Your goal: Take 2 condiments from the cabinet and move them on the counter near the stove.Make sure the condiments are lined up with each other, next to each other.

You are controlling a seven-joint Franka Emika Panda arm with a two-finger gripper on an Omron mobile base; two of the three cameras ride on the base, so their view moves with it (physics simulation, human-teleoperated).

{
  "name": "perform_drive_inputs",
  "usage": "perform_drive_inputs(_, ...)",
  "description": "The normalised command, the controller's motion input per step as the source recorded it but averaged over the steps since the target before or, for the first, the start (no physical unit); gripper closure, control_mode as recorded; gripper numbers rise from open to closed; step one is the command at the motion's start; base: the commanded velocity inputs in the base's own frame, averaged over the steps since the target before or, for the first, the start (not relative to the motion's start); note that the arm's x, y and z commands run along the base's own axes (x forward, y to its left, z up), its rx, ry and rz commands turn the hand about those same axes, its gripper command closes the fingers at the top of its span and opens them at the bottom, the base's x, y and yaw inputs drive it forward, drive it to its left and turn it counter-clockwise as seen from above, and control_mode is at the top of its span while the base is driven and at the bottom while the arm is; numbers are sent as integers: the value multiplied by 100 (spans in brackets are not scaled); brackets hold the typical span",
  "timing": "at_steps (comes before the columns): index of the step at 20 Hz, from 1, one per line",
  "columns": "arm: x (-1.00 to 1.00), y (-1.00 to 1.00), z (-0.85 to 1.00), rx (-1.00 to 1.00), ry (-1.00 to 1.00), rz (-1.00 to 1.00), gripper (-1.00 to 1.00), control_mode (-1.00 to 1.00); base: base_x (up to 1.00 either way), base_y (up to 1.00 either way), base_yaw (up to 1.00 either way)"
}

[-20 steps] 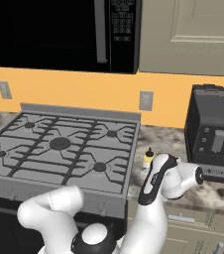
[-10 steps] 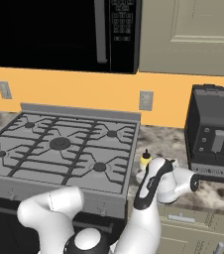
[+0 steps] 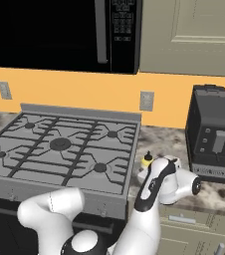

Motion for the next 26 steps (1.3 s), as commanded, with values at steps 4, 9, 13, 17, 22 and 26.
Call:
perform_drive_inputs(4, -4, -17, 37, 0, -2, 1, -100, -100, 0, 0, 0)
perform_drive_inputs(9, -19, -7, 39, 0, -1, 2, -100, -100, 0, 0, 0)
perform_drive_inputs(13, -16, 0, 49, 0, -2, 2, -100, -100, 0, 0, 0)
perform_drive_inputs(17, -29, 0, 73, 0, -6, 2, -100, -100, 0, 0, 0)
perform_drive_inputs(22, -45, 2, 74, 0, 1, -1, -100, -100, 0, 0, 0)
perform_drive_inputs(26, -29, 33, 62, -1, 31, -13, -100, -100, 0, 0, 0)
